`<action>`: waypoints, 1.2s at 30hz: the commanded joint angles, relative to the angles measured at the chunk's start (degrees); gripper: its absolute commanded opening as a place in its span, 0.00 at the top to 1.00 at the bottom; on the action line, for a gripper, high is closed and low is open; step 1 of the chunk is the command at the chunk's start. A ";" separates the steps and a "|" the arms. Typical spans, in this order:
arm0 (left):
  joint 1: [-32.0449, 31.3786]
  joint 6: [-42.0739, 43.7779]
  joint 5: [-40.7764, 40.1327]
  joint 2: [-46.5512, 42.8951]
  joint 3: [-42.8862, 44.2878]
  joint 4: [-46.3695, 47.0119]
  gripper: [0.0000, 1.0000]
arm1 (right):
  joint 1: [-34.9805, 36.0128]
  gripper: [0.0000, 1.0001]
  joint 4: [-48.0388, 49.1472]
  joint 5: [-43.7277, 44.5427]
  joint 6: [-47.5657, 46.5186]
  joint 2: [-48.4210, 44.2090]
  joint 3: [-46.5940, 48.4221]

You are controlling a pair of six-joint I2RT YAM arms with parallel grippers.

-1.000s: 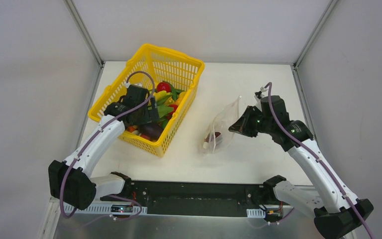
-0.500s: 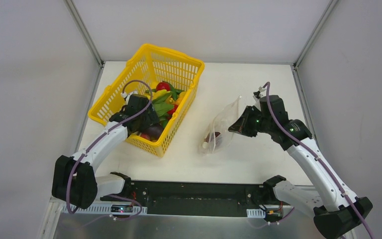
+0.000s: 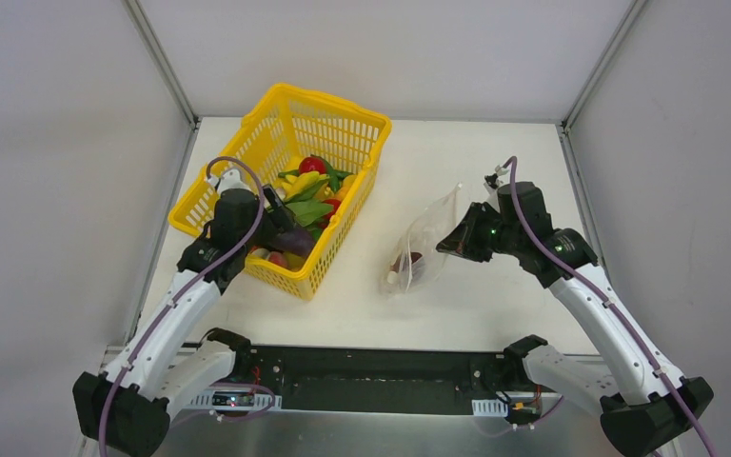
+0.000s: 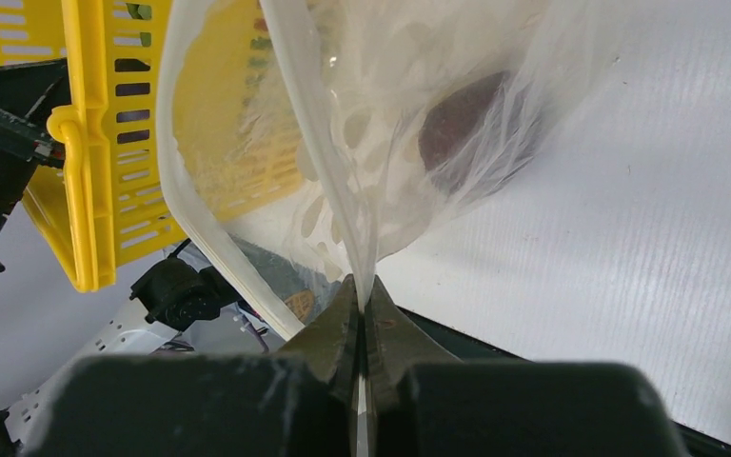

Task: Place the food in the zip-top bag and seal the zipper
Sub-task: Pick up the fake vegetable from the bin, then place the fake vegetable in the bin.

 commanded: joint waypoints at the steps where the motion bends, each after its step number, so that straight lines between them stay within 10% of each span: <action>1: 0.18 0.97 -0.54 -5.97 1.12 -0.22 0.70 | 0.30 1.00 0.61 -1.02 0.45 -1.16 1.74; 15: -0.63 5.99 14.87 -17.58 6.04 12.37 0.66 | 0.58 1.00 2.42 -2.63 4.09 -2.07 1.40; 36: -2.26 7.74 -1.33 0.17 6.39 -4.63 0.71 | 2.84 1.00 2.74 -1.84 5.61 -2.41 0.62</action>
